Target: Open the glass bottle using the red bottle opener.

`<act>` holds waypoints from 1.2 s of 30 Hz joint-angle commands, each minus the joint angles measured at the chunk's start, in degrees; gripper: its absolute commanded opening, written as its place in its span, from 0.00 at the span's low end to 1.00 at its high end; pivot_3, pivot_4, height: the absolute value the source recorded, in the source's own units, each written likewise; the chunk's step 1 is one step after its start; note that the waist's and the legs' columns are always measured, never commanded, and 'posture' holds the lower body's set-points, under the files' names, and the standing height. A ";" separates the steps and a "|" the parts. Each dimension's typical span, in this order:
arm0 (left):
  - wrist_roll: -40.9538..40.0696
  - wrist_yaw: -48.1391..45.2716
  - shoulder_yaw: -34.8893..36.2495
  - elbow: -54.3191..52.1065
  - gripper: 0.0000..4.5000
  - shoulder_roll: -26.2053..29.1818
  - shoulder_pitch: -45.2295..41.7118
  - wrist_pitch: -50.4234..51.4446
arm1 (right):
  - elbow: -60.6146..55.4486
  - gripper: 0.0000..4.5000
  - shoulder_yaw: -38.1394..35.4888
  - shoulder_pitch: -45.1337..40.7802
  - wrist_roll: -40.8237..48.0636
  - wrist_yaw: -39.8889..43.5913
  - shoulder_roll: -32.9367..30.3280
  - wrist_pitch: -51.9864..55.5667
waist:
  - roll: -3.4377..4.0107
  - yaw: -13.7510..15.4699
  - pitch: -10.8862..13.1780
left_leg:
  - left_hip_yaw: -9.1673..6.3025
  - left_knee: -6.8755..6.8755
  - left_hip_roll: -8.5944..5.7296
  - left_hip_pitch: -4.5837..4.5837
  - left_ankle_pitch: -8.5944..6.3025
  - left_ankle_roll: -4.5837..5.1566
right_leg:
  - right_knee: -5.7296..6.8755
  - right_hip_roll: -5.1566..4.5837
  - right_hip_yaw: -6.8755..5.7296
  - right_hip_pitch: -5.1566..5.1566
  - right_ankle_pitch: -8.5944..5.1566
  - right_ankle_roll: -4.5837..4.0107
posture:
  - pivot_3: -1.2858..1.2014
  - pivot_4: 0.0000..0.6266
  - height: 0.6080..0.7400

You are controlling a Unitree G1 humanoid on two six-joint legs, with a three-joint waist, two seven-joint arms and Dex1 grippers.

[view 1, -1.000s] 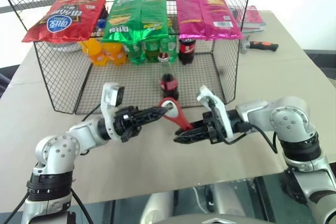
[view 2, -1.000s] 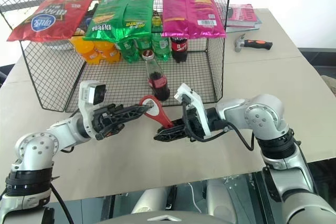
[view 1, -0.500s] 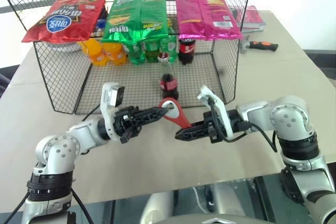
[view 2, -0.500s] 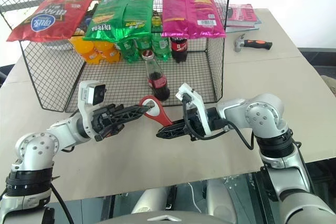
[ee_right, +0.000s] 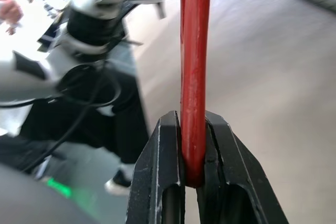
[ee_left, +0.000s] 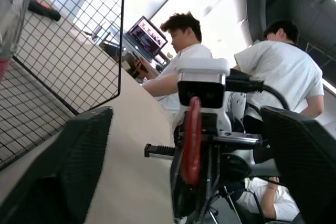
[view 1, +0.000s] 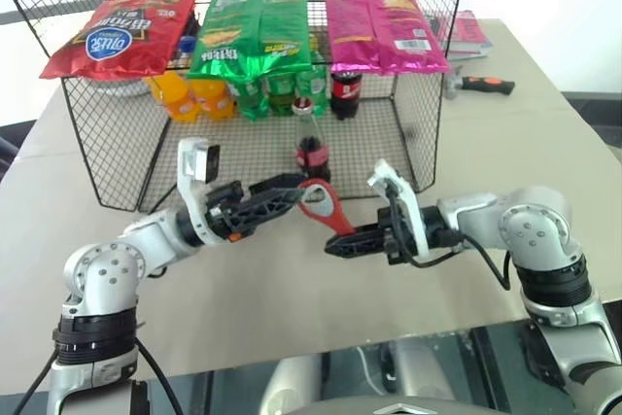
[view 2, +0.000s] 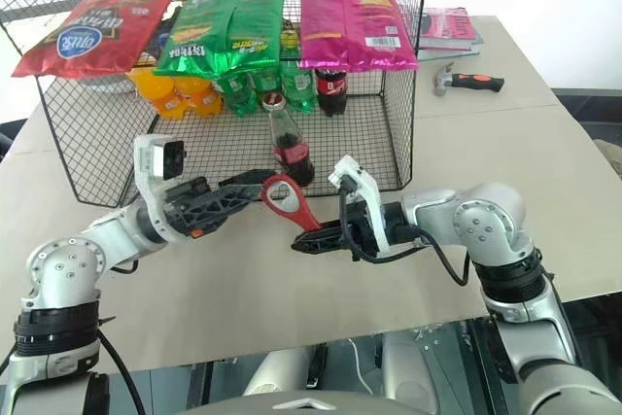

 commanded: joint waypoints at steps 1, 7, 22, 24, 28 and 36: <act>-4.02 2.30 4.12 -4.40 0.99 -0.73 2.78 -1.26 | -3.49 0.00 -2.75 4.61 -6.14 -0.24 -2.75 -9.02 | -0.01 0.09 -0.01 | 0.00 0.00 0.00 0.00 0.00 0.00 | 0.00 -0.01 0.00 0.00 0.00 0.00 | 0.52 0.24 1.00; 1.99 11.73 7.05 -14.49 0.99 -7.84 9.11 -12.15 | -9.81 0.00 -5.73 14.00 -18.00 -2.74 -3.10 -27.78 | -0.02 0.16 -0.01 | 0.05 0.02 0.00 0.00 0.00 -0.01 | 0.01 -0.08 0.09 0.01 0.00 0.01 | 0.52 0.24 1.00; 47.18 17.55 -10.00 -3.33 0.99 -17.16 2.32 -48.25 | -7.25 0.00 -0.55 20.19 -48.45 -10.40 1.47 -63.79 | -0.05 0.87 -0.12 | 0.16 0.10 -0.04 0.11 0.08 -0.11 | 0.03 0.21 0.15 0.11 0.02 -0.01 | 0.52 0.24 1.00; 50.03 17.29 -11.56 -0.19 0.99 -18.31 0.80 -51.68 | -6.65 0.00 -0.29 19.98 -49.93 -10.66 2.24 -65.60 | -0.05 0.85 -0.12 | 0.15 0.11 -0.04 0.10 0.08 -0.11 | 0.03 0.22 0.15 0.10 0.02 -0.01 | 0.52 0.24 1.00; 54.45 17.69 -12.72 6.43 0.99 -19.39 -2.42 -57.09 | -6.61 0.00 0.47 19.67 -52.14 -10.79 3.45 -67.58 | -0.05 0.87 -0.12 | 0.15 0.11 -0.01 0.10 0.08 -0.11 | 0.03 0.23 0.14 0.09 0.02 -0.01 | 0.52 0.24 1.00; 57.01 16.10 -13.81 15.41 0.99 -20.33 -6.09 -62.42 | -6.73 0.00 2.52 19.57 -55.13 -11.01 5.72 -68.57 | -0.05 0.57 -0.13 | 0.14 0.12 -0.02 0.10 0.08 -0.10 | 0.05 0.24 0.14 0.09 0.03 0.00 | 0.52 0.24 1.00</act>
